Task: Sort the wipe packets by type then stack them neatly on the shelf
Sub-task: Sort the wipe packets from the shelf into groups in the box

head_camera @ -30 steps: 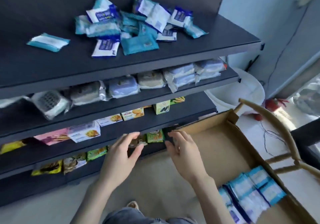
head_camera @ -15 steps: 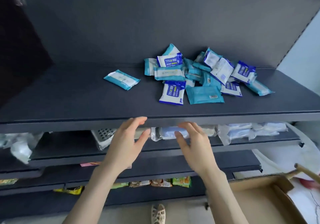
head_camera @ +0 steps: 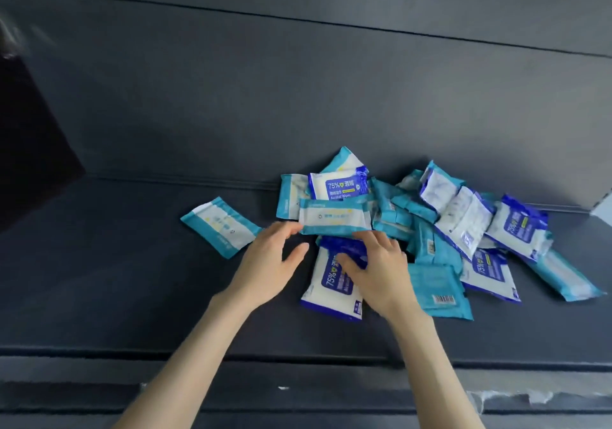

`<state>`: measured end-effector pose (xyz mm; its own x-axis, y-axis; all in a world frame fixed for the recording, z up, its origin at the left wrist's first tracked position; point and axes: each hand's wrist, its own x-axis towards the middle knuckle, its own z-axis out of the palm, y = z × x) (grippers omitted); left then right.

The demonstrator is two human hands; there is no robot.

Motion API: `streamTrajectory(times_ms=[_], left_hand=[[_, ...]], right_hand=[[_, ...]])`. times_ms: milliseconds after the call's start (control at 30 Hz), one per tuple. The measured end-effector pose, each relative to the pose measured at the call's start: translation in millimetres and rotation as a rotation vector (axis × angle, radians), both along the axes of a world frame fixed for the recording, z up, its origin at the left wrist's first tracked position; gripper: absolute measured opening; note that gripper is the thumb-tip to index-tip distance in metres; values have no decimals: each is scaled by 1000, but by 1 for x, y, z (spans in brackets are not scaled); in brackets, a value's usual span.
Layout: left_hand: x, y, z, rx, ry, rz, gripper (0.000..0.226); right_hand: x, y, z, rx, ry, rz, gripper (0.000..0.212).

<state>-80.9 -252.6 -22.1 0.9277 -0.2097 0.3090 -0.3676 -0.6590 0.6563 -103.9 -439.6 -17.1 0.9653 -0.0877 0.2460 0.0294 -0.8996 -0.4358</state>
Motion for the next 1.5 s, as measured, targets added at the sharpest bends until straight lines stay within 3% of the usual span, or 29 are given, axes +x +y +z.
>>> streamTrajectory(times_ms=[167,333,467,667,767,867,1033,1167,1300,1500], left_hand=[[56,-22,4,131,53,-60,47],[94,-26,2,297,128,75,52],[109,-23,-6,35,186,173,51],[126,-22,1,-378,389,298,63],[132,-17,0,-549,460,282,42],[130,-14,6,-646,488,199,19],[134,-9,9,-805,487,163,9],[136,-12,11,-1017,610,60,25],[138,-16,12,-1054,685,-83,36],[141,-13,10,-1074,683,-107,31]], right_hand=[[47,-16,3,-25,30,18,57],[77,-15,4,-95,58,112,64],[94,-12,7,-162,113,85,67],[97,-10,5,-87,-15,-61,56],[99,-15,7,63,-92,-113,45],[106,-17,8,193,-111,-116,45],[127,-15,13,149,-63,-181,41],[141,-16,20,119,86,-138,37],[150,-15,18,110,128,-150,52],[149,-11,15,507,-18,-92,60]])
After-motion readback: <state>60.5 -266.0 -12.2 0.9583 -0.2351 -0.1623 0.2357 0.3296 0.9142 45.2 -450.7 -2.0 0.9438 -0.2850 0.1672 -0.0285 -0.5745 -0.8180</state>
